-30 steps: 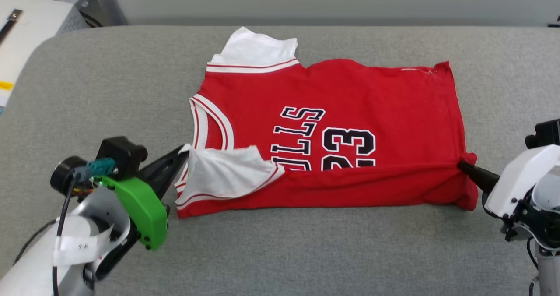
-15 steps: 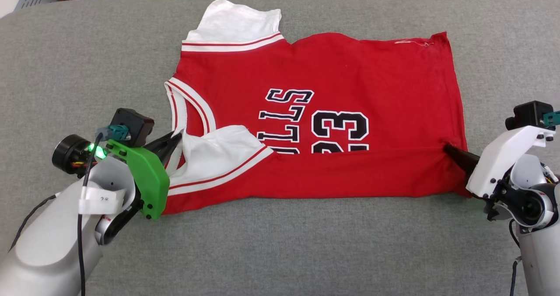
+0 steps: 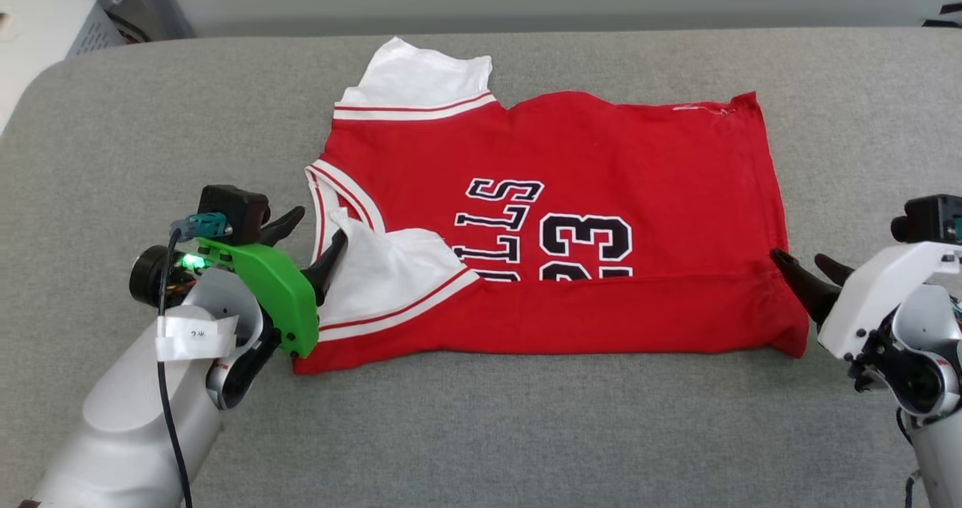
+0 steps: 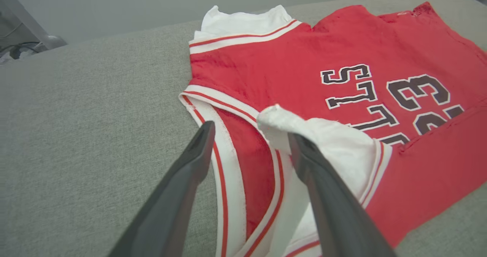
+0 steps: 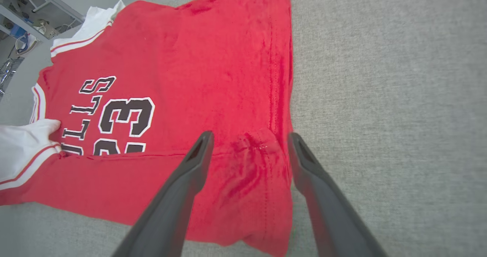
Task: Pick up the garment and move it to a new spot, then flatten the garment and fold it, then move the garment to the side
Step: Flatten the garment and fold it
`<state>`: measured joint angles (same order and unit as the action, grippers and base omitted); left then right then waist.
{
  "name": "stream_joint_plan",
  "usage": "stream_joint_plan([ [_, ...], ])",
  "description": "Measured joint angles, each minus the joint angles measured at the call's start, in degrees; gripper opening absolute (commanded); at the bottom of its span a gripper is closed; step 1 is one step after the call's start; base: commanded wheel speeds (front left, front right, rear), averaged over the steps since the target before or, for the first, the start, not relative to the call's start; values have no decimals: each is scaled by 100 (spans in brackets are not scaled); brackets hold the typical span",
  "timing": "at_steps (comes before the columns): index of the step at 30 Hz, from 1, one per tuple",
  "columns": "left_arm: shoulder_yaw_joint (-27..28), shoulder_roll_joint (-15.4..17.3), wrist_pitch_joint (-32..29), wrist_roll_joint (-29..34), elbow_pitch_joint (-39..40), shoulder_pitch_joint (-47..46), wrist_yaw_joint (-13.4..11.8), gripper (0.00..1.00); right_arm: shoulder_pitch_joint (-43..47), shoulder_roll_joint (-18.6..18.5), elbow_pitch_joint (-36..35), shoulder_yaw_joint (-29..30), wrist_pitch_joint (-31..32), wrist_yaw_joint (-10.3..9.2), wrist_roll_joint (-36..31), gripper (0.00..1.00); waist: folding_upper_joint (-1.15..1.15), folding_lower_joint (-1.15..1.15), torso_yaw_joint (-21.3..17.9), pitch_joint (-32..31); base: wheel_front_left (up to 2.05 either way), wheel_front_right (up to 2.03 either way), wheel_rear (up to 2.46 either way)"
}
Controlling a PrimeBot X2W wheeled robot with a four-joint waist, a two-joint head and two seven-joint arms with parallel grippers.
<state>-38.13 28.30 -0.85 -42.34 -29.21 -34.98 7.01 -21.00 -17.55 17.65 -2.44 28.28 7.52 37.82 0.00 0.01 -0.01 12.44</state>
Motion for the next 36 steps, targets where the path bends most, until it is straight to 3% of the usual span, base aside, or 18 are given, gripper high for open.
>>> stream_joint_plan([
  [9, 382, -154, 478, -501, 313, 836, -432, 100, 888, -293, -745, -78, -391, 0, -246, 100, 0, -1, 127, -570, 0, 0, 0],
  [16, 512, -70, 635, -617, 1044, 1628, -985, 100, 1410, 5, -1362, 185, -125, 0, -814, 100, 0, -1, 149, -707, 0, 0, 0],
  [26, 332, 297, -333, -626, 1872, 2146, -1853, 100, 1789, 670, -2190, 680, 482, 0, -1477, 100, 0, -1, 58, -454, 0, 0, 0],
  [36, 320, 390, -712, -605, 1860, 2141, -2295, 100, 1858, 860, -2617, 743, 720, 0, -1635, 100, 0, -1, -108, -95, 0, 0, 0],
])
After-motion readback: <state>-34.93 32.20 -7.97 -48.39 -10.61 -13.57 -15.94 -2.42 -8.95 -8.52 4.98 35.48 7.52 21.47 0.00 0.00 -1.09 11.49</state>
